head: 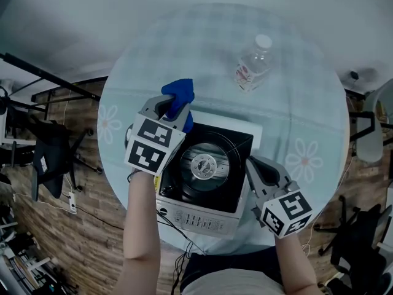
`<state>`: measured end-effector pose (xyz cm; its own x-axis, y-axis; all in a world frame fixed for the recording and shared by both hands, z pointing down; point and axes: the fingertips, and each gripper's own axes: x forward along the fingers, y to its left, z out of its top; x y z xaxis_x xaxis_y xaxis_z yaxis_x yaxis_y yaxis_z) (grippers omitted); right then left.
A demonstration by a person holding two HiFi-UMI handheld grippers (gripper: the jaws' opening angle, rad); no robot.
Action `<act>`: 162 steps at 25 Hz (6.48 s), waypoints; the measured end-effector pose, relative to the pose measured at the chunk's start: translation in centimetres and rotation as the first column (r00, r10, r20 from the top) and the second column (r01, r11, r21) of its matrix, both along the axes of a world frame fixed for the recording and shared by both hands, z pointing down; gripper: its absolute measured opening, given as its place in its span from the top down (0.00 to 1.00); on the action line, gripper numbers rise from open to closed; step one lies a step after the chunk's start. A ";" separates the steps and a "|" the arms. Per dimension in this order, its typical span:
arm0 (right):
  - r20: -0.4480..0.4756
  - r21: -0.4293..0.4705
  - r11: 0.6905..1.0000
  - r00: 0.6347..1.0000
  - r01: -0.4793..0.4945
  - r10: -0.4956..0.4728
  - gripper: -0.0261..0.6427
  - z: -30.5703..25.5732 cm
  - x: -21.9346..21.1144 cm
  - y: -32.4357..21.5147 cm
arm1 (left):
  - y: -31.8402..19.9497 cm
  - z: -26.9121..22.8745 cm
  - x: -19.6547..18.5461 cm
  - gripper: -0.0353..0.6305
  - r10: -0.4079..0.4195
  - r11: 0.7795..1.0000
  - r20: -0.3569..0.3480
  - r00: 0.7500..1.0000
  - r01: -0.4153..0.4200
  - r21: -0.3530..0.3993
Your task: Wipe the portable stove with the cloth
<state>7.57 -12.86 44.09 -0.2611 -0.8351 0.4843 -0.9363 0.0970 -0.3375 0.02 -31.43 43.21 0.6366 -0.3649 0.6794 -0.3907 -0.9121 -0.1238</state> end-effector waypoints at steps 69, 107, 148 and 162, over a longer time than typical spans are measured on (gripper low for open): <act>-0.015 0.044 0.978 0.979 0.205 -0.205 0.93 -1.9 -6.9 5.6 | 11.8 2.4 -14.8 0.82 -0.169 0.985 0.158 0.973 0.163 0.050; -0.096 0.175 0.897 0.914 0.406 -0.395 0.93 -7.5 -7.6 11.2 | 21.6 -3.5 -19.2 0.82 -0.567 0.814 -0.062 0.821 0.571 0.104; -0.217 0.324 0.832 0.891 0.451 -0.399 0.93 -17.8 -8.7 16.7 | 34.8 -17.6 -12.8 0.82 -0.211 0.954 -0.554 0.806 0.292 0.061; -0.224 0.287 0.829 0.876 0.479 -0.428 0.93 -16.5 -10.6 17.4 | 36.0 -15.5 -12.1 0.82 -0.218 0.965 -0.528 0.821 0.262 0.009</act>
